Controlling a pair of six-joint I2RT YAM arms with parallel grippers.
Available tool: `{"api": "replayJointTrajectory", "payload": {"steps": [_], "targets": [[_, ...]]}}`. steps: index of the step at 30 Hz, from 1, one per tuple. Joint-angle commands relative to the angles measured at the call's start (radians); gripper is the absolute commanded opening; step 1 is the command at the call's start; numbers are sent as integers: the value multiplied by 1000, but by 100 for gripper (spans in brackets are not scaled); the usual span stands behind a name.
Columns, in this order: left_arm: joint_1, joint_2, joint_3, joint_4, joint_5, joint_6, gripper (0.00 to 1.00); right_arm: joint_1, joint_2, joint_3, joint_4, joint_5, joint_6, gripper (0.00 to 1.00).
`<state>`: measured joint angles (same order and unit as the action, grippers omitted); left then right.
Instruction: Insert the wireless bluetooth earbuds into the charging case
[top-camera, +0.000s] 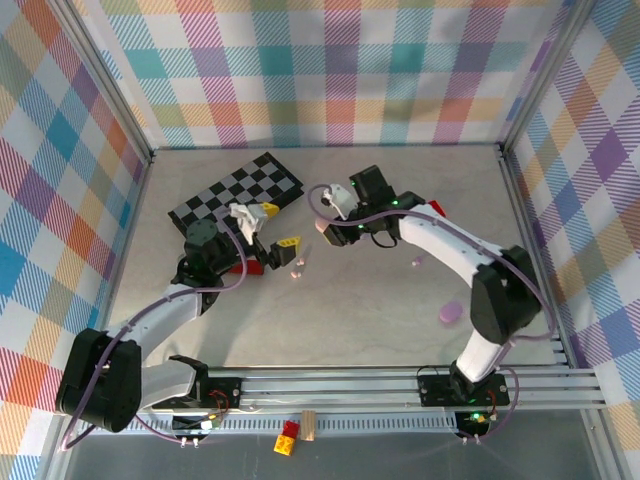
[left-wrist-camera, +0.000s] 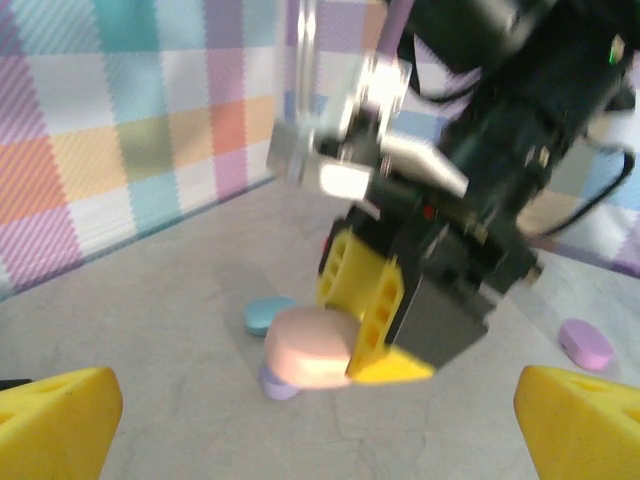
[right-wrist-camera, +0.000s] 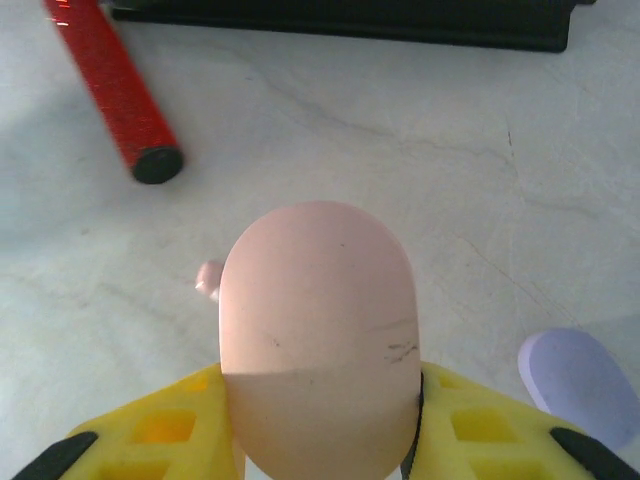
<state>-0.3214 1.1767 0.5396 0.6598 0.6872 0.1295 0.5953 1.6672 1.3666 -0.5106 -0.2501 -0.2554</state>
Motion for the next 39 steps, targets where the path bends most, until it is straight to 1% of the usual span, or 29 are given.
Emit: {"api": "replayJointTrajectory", "payload": {"steps": [1,5,7,9,11,14,17,20,24,27,31,36,39], "targets": [[-32,-14,32,-104,63,90,100,-5,-84,-12,-138,-103,-90,30],[-60,5,67,-158,118,116,100,-5,-170,-1,-233,-190,-131,31],[-80,16,100,-229,146,149,100,-5,-209,8,-255,-208,-139,31],[-107,28,138,-325,146,203,100,-6,-239,23,-277,-240,-154,31],[-125,40,161,-362,158,221,99,-6,-257,38,-305,-274,-170,31],[-149,64,190,-365,218,211,92,-6,-267,63,-353,-336,-194,31],[-186,97,237,-432,288,237,84,-6,-267,80,-391,-385,-216,31],[-207,127,282,-493,330,245,78,-6,-265,86,-418,-414,-237,31],[-233,145,307,-487,342,217,76,-6,-260,90,-439,-437,-254,31],[-238,152,319,-482,353,191,72,-6,-256,86,-444,-433,-263,31],[-240,156,322,-473,360,174,71,-6,-253,88,-457,-441,-280,31],[-240,148,304,-380,352,114,67,-6,-251,83,-471,-450,-288,30],[-240,143,305,-358,341,100,66,-6,-254,78,-475,-450,-291,30]]}}
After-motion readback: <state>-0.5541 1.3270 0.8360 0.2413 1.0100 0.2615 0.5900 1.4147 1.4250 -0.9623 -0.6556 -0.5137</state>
